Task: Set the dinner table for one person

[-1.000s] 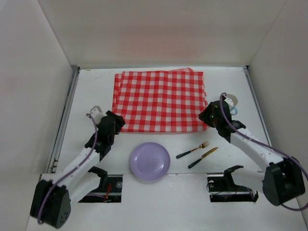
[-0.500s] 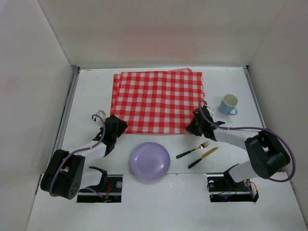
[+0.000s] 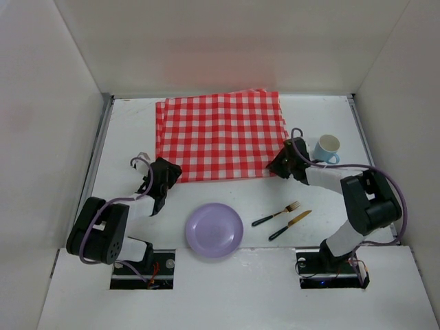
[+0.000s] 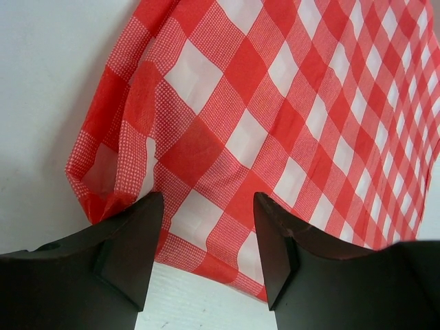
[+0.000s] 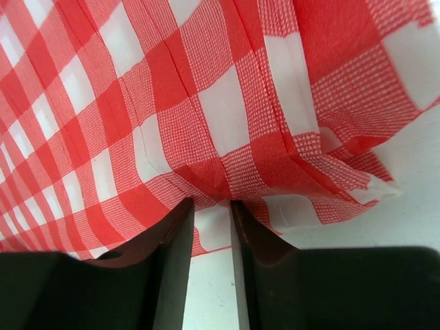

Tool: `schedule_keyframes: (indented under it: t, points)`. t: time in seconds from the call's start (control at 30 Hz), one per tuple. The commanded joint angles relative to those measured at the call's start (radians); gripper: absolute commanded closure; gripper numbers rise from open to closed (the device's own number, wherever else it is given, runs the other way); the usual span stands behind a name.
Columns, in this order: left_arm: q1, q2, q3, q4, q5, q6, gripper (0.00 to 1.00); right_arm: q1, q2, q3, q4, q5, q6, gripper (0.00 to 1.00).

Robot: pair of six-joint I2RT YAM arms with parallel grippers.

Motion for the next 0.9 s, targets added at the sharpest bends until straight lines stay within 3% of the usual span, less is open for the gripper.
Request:
schedule_keyframes:
  t: [0.0,0.17,0.23,0.3,0.37,0.43,0.5,0.57,0.63,0.73,0.87]
  points:
    - [0.021,-0.021,-0.004,-0.030,-0.037,0.011,0.46,0.010,-0.104,0.012,0.018,0.044,-0.050,0.63]
    - [0.007,-0.174,-0.027,-0.044,-0.039,0.026,0.48,0.114,-0.383,-0.086,-0.023,0.108,-0.136,0.46]
    - [-0.026,-0.254,-0.034,-0.058,-0.033,0.036,0.55,0.177,-0.479,-0.126,-0.026,0.099,-0.185,0.46]
    - [-0.062,-0.312,-0.044,-0.070,-0.034,0.062,0.61,0.266,-0.545,-0.161,-0.037,0.081,-0.211,0.59]
    - [-0.092,-0.367,-0.053,-0.099,-0.042,0.085,0.72,0.356,-0.577,-0.193,-0.045,0.067,-0.196,0.84]
    - [-0.099,-0.398,-0.056,-0.130,-0.043,0.089,0.81,0.454,-0.585,-0.218,-0.043,0.062,-0.153,0.88]
    - [-0.105,-0.411,-0.057,-0.145,-0.039,0.094,0.85,0.551,-0.570,-0.233,-0.033,0.081,-0.130,0.80]
    - [-0.123,-0.400,-0.056,-0.147,-0.028,0.102,0.84,0.628,-0.542,-0.241,-0.028,0.104,-0.124,0.56]
    - [-0.155,-0.363,-0.042,-0.151,-0.008,0.118,0.80,0.680,-0.505,-0.250,-0.028,0.116,-0.118,0.40]
    - [-0.197,-0.306,-0.034,-0.165,-0.019,0.135,0.71,0.726,-0.418,-0.239,-0.026,0.113,-0.105,0.35]
    - [-0.209,-0.309,-0.056,-0.171,-0.056,0.137,0.60,0.757,-0.292,-0.196,-0.019,0.128,-0.098,0.39]
